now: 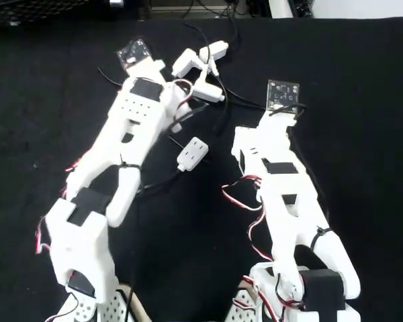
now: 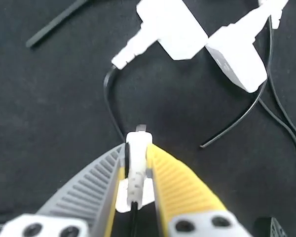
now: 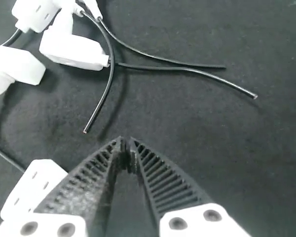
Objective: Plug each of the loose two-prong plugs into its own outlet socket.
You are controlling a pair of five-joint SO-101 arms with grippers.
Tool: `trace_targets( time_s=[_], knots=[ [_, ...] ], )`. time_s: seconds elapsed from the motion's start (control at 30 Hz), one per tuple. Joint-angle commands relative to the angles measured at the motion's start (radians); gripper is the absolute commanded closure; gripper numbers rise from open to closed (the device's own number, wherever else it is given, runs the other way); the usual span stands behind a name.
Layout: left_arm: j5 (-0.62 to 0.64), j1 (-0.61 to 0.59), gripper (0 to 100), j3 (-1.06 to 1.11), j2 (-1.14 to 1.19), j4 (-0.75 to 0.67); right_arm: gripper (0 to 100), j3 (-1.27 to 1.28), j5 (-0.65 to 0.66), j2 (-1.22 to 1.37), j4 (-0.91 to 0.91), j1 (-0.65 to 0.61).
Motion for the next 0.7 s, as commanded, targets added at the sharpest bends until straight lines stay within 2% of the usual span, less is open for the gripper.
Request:
trace_targets(
  time_s=[0.0,0.13,0.27,0.67],
  knots=[
    [0.068,0.041,97,-0.108,-0.002,0.038,98.3,-0.033,-0.014,-0.002,-0.018,0.041],
    [0.129,0.054,97,-0.194,-0.023,0.163,98.3,-0.041,-0.015,0.004,-0.031,0.052],
    [0.141,0.073,97,-0.219,-0.018,0.213,98.3,-0.039,-0.015,0.004,-0.031,0.055],
    [0.235,0.148,97,-0.111,-0.017,0.16,98.3,-0.041,-0.048,0.004,-0.029,0.104]
  ],
)
